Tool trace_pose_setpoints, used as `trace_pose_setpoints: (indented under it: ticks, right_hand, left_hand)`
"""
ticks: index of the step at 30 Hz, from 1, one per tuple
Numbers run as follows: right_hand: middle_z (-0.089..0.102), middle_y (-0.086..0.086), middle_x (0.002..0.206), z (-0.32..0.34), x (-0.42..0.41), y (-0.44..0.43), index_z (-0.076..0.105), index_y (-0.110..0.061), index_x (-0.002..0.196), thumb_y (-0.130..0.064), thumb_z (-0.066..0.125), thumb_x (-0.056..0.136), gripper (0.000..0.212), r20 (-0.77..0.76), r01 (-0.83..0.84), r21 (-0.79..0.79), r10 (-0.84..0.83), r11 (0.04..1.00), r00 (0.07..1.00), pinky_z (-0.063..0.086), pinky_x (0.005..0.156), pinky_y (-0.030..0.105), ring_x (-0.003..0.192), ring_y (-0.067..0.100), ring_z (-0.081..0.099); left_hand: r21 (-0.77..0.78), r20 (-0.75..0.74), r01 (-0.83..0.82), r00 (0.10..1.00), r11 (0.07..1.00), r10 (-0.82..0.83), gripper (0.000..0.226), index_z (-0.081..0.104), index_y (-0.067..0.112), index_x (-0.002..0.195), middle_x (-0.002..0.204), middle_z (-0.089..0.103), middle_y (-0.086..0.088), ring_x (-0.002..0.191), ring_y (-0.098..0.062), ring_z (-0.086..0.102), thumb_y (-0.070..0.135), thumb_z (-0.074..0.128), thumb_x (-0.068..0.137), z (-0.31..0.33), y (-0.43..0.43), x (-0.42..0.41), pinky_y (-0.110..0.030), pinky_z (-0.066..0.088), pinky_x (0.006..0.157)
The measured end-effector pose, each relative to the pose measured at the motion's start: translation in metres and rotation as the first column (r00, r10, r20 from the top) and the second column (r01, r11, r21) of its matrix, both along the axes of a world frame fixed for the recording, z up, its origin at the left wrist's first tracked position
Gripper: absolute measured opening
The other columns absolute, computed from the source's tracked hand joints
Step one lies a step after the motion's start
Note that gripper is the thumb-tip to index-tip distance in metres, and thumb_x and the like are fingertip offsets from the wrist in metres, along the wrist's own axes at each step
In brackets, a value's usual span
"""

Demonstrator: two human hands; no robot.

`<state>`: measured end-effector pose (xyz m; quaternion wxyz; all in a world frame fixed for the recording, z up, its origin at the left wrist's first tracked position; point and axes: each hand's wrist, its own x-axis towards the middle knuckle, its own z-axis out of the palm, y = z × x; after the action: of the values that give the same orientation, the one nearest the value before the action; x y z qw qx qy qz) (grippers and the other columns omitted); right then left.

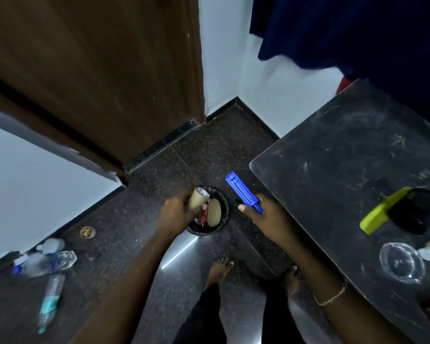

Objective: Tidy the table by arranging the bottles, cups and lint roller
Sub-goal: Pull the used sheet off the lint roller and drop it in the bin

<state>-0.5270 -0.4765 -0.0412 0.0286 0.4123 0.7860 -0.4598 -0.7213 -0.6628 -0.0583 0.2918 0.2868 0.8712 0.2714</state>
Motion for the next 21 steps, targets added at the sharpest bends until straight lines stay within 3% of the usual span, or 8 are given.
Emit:
trace_pose_setpoints:
  ticks: [4, 6, 9, 15, 21]
  right_hand:
    - [0.056, -0.009, 0.064, -0.065, -0.015, -0.009, 0.059, -0.021, 0.086, -0.047, 0.072, 0.084, 0.03, 0.031, 0.008, 0.013, -0.008, 1.0, 0.999, 0.038, 0.056, 0.007, 0.057, -0.003, 0.055]
    - [0.06, -0.01, 0.073, -0.102, -0.023, -0.01, 0.061, -0.017, 0.092, -0.046, 0.073, 0.084, 0.033, 0.042, 0.006, 0.032, -0.007, 0.999, 0.999, 0.033, 0.056, 0.014, 0.062, 0.002, 0.054]
    - [0.067, 0.003, 0.085, -0.161, -0.032, -0.008, 0.063, -0.012, 0.102, -0.048, 0.072, 0.084, 0.042, 0.069, -0.006, 0.082, 0.001, 0.997, 0.998, 0.033, 0.065, 0.019, 0.077, 0.017, 0.06]
    - [0.073, 0.014, 0.094, -0.284, -0.044, -0.002, 0.066, -0.005, 0.113, -0.047, 0.072, 0.085, 0.051, 0.12, -0.057, 0.157, 0.038, 0.986, 0.992, 0.025, 0.061, 0.015, 0.088, 0.031, 0.069]
    - [0.07, 0.018, 0.11, -0.384, -0.047, 0.004, 0.061, -0.003, 0.124, -0.045, 0.071, 0.086, 0.057, 0.178, -0.096, 0.097, 0.078, 0.991, 0.981, 0.046, 0.074, 0.03, 0.1, 0.034, 0.068]
  left_hand:
    - [-0.055, 0.057, -0.039, 0.998, 0.998, 0.042, 0.051, 0.064, 0.023, 0.132, 0.117, 0.075, -0.009, 0.103, -0.031, 0.072, 0.045, 0.078, 0.088, -0.07, -0.005, -0.006, -0.045, 0.06, 0.085]
    - [-0.069, 0.058, -0.047, 0.997, 0.996, 0.051, 0.05, 0.064, 0.023, 0.131, 0.115, 0.076, -0.01, 0.099, -0.031, 0.073, 0.045, 0.077, 0.088, -0.108, -0.007, -0.01, -0.046, 0.06, 0.083]
    - [-0.099, 0.059, -0.064, 0.996, 0.993, 0.07, 0.051, 0.064, 0.02, 0.13, 0.113, 0.076, -0.012, 0.097, -0.032, 0.073, 0.043, 0.078, 0.087, -0.164, -0.005, -0.014, -0.045, 0.061, 0.081]
    - [-0.24, 0.073, -0.047, 0.995, 0.97, 0.066, 0.05, 0.066, 0.02, 0.122, 0.095, 0.074, -0.008, 0.085, -0.029, 0.07, 0.054, 0.072, 0.086, -0.288, 0.001, -0.022, -0.032, 0.047, 0.065]
    - [-0.293, 0.077, -0.121, 0.986, 0.948, 0.15, 0.054, 0.064, 0.02, 0.123, 0.104, 0.075, -0.008, 0.095, -0.029, 0.072, 0.059, 0.071, 0.086, -0.381, 0.003, -0.024, -0.03, 0.049, 0.073]
